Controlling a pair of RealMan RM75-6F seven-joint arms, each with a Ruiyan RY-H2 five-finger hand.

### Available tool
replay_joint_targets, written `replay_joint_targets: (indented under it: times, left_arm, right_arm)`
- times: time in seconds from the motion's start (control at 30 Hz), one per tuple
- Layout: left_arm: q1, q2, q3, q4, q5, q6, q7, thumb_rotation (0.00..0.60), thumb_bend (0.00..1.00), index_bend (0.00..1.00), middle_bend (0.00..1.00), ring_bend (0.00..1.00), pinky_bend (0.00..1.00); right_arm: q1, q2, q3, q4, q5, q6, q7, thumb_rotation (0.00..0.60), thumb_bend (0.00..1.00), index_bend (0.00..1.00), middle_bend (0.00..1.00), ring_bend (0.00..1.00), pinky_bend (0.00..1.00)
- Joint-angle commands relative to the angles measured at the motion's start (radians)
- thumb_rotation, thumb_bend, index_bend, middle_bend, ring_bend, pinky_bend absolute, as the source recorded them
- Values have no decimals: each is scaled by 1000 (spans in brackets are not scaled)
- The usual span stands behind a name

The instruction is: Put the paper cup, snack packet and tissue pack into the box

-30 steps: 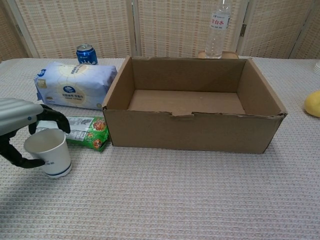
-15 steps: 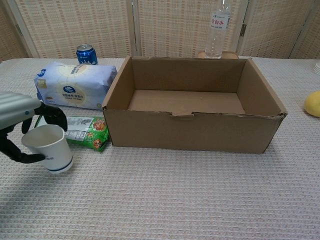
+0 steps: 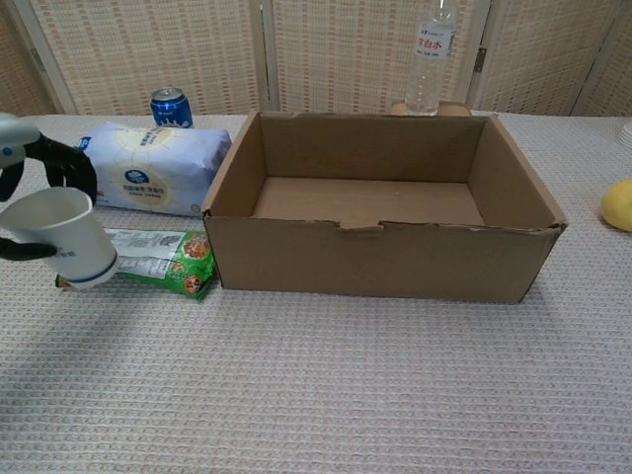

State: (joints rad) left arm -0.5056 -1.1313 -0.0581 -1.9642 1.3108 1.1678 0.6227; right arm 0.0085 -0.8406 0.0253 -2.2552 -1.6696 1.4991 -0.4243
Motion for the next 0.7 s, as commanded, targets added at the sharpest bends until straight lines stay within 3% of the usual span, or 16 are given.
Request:
replay_joint_targets:
  times: [0.03,0.17,0.33,0.53,0.7]
  left_arm:
    - [-48,84,-59,-71,-33,-20,48,600,251,417,429,348,541]
    - [-112,157,-120,-145,-78,-55,104,600,251,417,430,348,540]
    - [-210,173,-178,-205,-152,-115,175,600,251,417,431,348,540]
    - [-389,71,-246,-193,-285,-174,287,600,251,417,436,348,539]
    - [-530,-92,-267,-82,-400,-175,349,600,250,417,436,349,535]
  right_arm:
    - [0,0,0,0,0,-1,1,600,0,118,96,0,0]
    - [0,2,-1,-2,-3,1,2,600,0,118,96,0,0]
    - [-2,5,-2,-4,-7,5,5,600,0,119,96,0,0]
    - [-9,12,-5,-5,-24,18,16,600,0,118,96,0,0]
    - [-14,21,-5,-4,-29,28,30,600,0,118,97,0,0]
